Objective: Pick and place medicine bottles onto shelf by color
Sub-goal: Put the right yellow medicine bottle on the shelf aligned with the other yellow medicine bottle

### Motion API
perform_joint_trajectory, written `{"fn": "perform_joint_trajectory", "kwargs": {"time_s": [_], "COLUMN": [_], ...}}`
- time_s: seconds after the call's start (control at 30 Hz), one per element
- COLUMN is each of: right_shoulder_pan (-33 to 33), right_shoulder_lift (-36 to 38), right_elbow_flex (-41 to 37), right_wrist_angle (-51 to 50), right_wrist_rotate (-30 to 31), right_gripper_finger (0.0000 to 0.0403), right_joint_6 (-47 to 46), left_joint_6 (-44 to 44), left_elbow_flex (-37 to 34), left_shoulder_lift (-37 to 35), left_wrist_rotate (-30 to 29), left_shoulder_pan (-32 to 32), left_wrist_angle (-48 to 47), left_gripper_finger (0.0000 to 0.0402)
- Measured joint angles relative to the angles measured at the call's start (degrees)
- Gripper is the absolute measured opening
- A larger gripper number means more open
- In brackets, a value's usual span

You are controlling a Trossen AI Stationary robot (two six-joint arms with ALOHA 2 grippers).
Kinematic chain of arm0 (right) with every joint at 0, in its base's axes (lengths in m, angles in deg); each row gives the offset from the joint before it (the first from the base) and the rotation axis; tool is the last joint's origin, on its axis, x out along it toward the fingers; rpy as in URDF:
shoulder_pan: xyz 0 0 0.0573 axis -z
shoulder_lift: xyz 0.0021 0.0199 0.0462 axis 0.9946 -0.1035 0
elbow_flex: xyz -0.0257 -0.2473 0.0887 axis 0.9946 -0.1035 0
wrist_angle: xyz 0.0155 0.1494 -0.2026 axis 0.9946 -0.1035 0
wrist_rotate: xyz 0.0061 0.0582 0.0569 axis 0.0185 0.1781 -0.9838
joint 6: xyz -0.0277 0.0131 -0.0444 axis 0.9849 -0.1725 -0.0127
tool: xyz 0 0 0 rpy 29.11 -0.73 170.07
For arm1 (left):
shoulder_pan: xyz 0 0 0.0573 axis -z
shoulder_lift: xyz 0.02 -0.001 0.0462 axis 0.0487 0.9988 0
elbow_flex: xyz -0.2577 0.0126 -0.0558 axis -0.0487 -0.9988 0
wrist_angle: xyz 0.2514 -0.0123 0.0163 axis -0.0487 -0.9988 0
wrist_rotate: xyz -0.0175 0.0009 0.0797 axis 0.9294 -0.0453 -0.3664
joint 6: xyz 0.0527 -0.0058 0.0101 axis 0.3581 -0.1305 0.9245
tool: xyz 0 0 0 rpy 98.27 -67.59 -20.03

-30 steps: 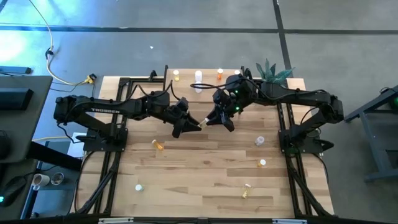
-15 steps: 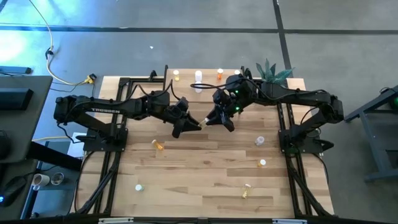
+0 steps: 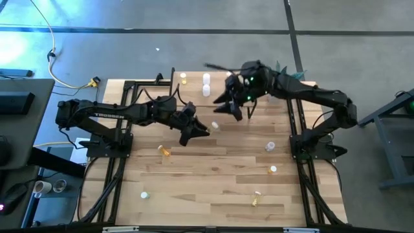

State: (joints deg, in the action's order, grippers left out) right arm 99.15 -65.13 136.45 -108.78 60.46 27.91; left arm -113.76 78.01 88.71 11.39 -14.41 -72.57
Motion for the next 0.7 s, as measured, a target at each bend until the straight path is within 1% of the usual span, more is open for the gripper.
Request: {"fn": "perform_joint_trajectory", "kwargs": {"time_s": [0.17, 0.3, 0.43, 0.7], "right_shoulder_pan": [2.61, 4.27, 5.03, 5.37], "right_shoulder_lift": [0.07, 0.08, -0.09, -0.73], "right_elbow_flex": [2.84, 3.31, 3.31, 3.2], "right_wrist_angle": [-0.21, 2.2, 6.26, 11.04], "right_wrist_rotate": [-0.43, -0.52, -0.43, 4.09], "right_gripper_finger": [0.0215, 0.0216, 0.0216, 0.0216], "right_joint_6": [0.1, 1.05, 1.07, 1.49], "left_joint_6": [3.59, 7.66, 13.86, 24.64], "left_elbow_flex": [0.0, 0.0, 0.02, 0.02], "left_shoulder_lift": [0.0, -0.05, -1.92, -9.94], "left_wrist_rotate": [-4.58, -10.27, -18.66, -35.14], "left_shoulder_pan": [-0.07, -0.07, -0.07, -0.07], "left_wrist_angle": [-0.09, -0.17, -0.67, -1.15], "left_gripper_finger": [0.0093, 0.0093, 0.0093, 0.0093]}}
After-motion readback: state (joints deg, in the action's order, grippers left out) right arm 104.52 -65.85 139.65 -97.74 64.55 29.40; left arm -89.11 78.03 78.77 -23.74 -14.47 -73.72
